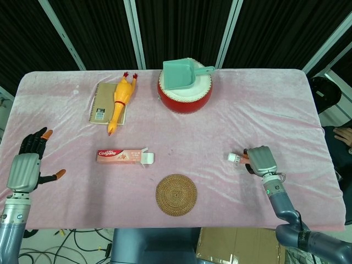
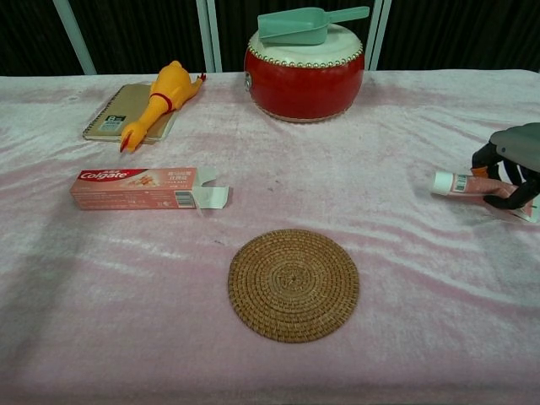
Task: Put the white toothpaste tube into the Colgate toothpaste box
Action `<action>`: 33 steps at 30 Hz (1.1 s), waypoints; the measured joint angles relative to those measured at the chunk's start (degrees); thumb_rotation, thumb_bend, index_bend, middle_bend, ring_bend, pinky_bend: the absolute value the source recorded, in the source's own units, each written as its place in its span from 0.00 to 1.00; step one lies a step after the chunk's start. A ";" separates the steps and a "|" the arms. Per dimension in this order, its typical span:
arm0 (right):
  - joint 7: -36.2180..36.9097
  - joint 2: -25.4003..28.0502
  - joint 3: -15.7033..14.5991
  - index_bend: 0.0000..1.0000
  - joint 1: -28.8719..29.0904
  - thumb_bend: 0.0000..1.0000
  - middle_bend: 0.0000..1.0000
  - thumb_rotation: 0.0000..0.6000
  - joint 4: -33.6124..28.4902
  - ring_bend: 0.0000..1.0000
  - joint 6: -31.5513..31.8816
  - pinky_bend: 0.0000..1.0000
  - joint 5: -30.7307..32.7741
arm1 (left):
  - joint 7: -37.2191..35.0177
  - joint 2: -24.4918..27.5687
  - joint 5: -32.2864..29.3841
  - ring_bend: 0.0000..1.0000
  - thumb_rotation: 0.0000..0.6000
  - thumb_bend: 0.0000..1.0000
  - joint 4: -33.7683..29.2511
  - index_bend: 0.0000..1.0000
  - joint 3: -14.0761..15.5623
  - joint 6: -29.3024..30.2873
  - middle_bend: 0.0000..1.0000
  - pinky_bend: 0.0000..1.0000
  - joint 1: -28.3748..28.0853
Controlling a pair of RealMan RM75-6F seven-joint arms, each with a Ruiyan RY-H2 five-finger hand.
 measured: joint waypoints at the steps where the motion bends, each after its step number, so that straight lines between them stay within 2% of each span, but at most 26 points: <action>1: -0.12 0.21 0.22 0.65 0.07 0.39 0.59 1.00 -0.32 0.56 0.06 0.49 0.11 | 0.66 -0.02 -0.14 0.00 1.00 0.02 -0.34 0.02 -0.06 -0.53 0.00 0.00 -0.39; 8: -0.59 2.20 1.04 0.65 0.44 0.39 0.59 1.00 -2.54 0.56 0.17 0.48 0.62 | 6.01 -1.04 -3.94 0.00 1.00 0.02 -1.75 0.04 -1.30 -5.84 0.00 0.01 -4.14; 12: -0.57 3.01 1.48 0.65 0.59 0.39 0.59 1.00 -3.14 0.56 0.16 0.48 0.98 | 10.32 -2.68 -7.88 0.02 1.00 0.07 -0.97 0.07 -2.05 -9.81 0.02 0.12 -7.02; 19: -0.33 4.59 1.97 0.65 0.70 0.39 0.59 1.00 -4.27 0.56 0.24 0.48 1.35 | 20.62 -7.41 -21.04 0.04 1.00 0.08 1.05 0.12 -3.44 -16.93 0.08 0.14 -13.52; 23: 0.20 5.49 2.16 0.65 0.58 0.39 0.59 1.00 -4.72 0.56 0.26 0.48 1.70 | 28.05 -11.01 -28.08 0.07 1.00 0.14 2.64 0.15 -3.45 -19.11 0.10 0.18 -17.58; 30: 0.90 6.30 2.14 0.65 0.45 0.39 0.59 1.00 -5.05 0.56 0.24 0.48 1.73 | 34.60 -18.26 -36.52 0.10 1.00 0.16 7.58 0.19 -3.40 -20.17 0.15 0.21 -23.27; 33: 1.21 6.41 2.18 0.65 0.50 0.39 0.59 1.00 -5.11 0.56 0.25 0.48 1.65 | 35.57 -19.95 -38.55 0.13 1.00 0.21 9.15 0.24 -3.37 -20.81 0.19 0.24 -24.96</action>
